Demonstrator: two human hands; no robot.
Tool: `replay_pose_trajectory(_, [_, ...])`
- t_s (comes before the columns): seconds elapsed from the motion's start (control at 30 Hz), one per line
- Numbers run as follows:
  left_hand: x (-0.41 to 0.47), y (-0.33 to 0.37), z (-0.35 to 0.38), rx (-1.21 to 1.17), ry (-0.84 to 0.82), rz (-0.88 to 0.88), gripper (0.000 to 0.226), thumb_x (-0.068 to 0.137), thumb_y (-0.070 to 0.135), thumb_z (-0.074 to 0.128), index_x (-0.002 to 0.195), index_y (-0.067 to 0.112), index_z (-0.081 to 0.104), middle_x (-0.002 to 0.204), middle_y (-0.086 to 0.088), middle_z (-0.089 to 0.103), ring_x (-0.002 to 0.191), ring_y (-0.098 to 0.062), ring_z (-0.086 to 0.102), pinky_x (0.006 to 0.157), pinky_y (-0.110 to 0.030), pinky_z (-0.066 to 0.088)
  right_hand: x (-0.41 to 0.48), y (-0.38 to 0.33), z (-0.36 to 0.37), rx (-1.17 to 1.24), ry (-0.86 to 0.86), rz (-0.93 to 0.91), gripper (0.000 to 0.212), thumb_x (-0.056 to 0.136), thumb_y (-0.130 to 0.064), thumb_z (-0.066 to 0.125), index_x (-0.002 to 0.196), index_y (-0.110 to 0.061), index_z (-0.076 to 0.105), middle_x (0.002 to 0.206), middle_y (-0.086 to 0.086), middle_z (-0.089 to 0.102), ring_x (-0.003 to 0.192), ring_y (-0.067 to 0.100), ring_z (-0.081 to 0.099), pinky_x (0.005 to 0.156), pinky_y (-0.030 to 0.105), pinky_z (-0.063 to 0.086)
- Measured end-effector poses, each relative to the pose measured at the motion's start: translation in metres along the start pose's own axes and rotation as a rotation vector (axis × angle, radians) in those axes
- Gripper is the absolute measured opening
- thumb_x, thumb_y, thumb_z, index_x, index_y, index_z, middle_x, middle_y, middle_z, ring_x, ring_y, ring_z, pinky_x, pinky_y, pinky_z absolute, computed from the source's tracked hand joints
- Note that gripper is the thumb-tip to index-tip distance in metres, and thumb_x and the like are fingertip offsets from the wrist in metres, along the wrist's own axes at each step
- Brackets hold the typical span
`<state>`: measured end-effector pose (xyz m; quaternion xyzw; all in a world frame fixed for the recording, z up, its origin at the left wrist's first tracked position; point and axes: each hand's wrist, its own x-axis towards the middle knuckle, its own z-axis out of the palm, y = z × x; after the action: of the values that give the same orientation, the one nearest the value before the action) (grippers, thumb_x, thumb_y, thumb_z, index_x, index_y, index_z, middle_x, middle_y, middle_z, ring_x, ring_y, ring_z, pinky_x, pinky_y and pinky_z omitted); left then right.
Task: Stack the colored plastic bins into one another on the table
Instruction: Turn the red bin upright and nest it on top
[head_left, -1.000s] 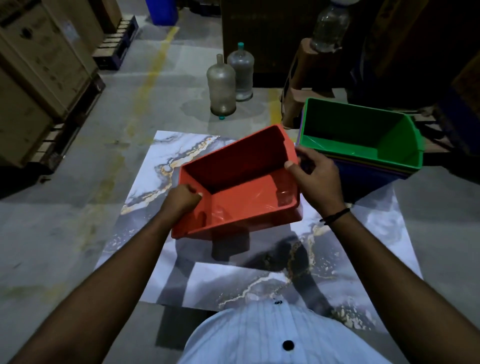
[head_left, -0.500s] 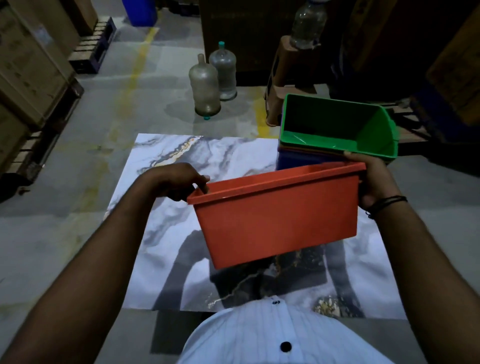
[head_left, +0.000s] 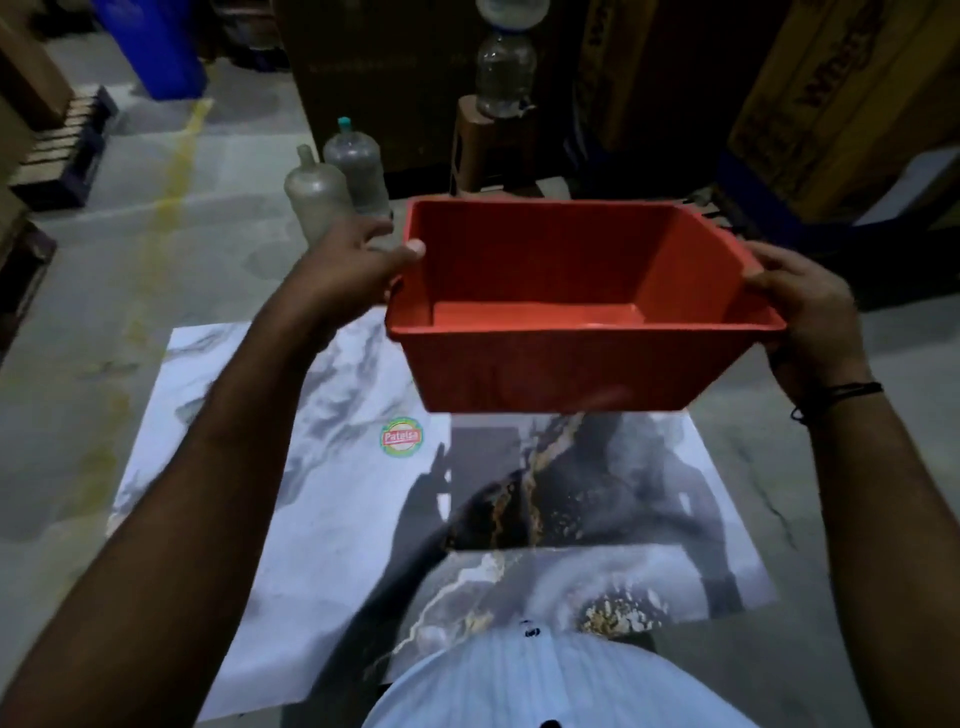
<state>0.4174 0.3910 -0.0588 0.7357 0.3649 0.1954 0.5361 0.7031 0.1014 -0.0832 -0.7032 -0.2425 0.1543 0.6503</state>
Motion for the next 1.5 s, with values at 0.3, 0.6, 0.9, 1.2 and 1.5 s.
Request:
replay_pose_trajectory(0.3, [0.061, 0.030, 0.072, 0.228, -0.039, 0.286, 0.102, 0.091, 0.004, 0.068, 0.165, 0.027, 0.002, 0.165, -0.003, 0.031, 0.132, -0.004, 0.040, 0.080, -0.014, 0.055, 0.079, 0.021, 0.000, -0.466, 0.093, -0.161, 0.089, 0.094, -0.029, 0.063, 0.160, -0.009, 0.007, 0.160, 0.017, 0.020, 0.142, 0.021, 0.030, 0.108, 0.027, 0.028])
replay_pose_trajectory(0.6, [0.082, -0.002, 0.105, 0.247, -0.085, 0.149, 0.124, 0.054, 0.045, 0.069, 0.161, 0.032, 0.007, 0.144, -0.002, 0.050, 0.132, -0.028, 0.056, 0.102, -0.050, 0.054, 0.125, 0.078, 0.011, -0.641, -0.087, -0.063, 0.112, 0.078, -0.059, 0.068, 0.160, -0.023, 0.002, 0.162, 0.015, 0.019, 0.146, 0.036, 0.028, 0.115, 0.057, 0.034])
replay_pose_trajectory(0.9, [0.128, -0.020, 0.105, 0.410, -0.173, -0.012, 0.110, 0.067, 0.050, 0.087, 0.156, 0.023, 0.028, 0.145, -0.008, 0.057, 0.128, -0.028, 0.060, 0.107, -0.049, 0.052, 0.153, 0.104, 0.026, -0.802, -0.218, 0.080, 0.118, 0.065, -0.078, 0.057, 0.158, -0.020, 0.015, 0.164, 0.009, 0.018, 0.147, 0.039, 0.021, 0.115, 0.059, 0.031])
replay_pose_trajectory(1.2, [0.150, -0.046, 0.122, 0.613, -0.268, -0.080, 0.126, 0.060, 0.071, 0.083, 0.158, 0.028, 0.019, 0.158, -0.009, 0.042, 0.138, -0.032, 0.049, 0.116, -0.050, 0.041, 0.150, 0.137, 0.026, -1.019, -0.295, 0.086, 0.117, 0.076, -0.085, 0.046, 0.160, -0.019, -0.001, 0.169, 0.006, -0.001, 0.150, 0.040, 0.018, 0.116, 0.057, 0.022])
replay_pose_trajectory(1.5, [0.161, -0.062, 0.124, 0.451, -0.299, -0.033, 0.114, 0.073, 0.045, 0.088, 0.158, 0.025, 0.015, 0.156, -0.002, 0.038, 0.136, -0.023, 0.047, 0.112, -0.041, 0.045, 0.149, 0.151, 0.029, -0.938, -0.253, 0.041, 0.110, 0.082, -0.078, 0.050, 0.160, -0.020, 0.000, 0.169, 0.006, -0.001, 0.146, 0.040, 0.028, 0.115, 0.055, 0.030])
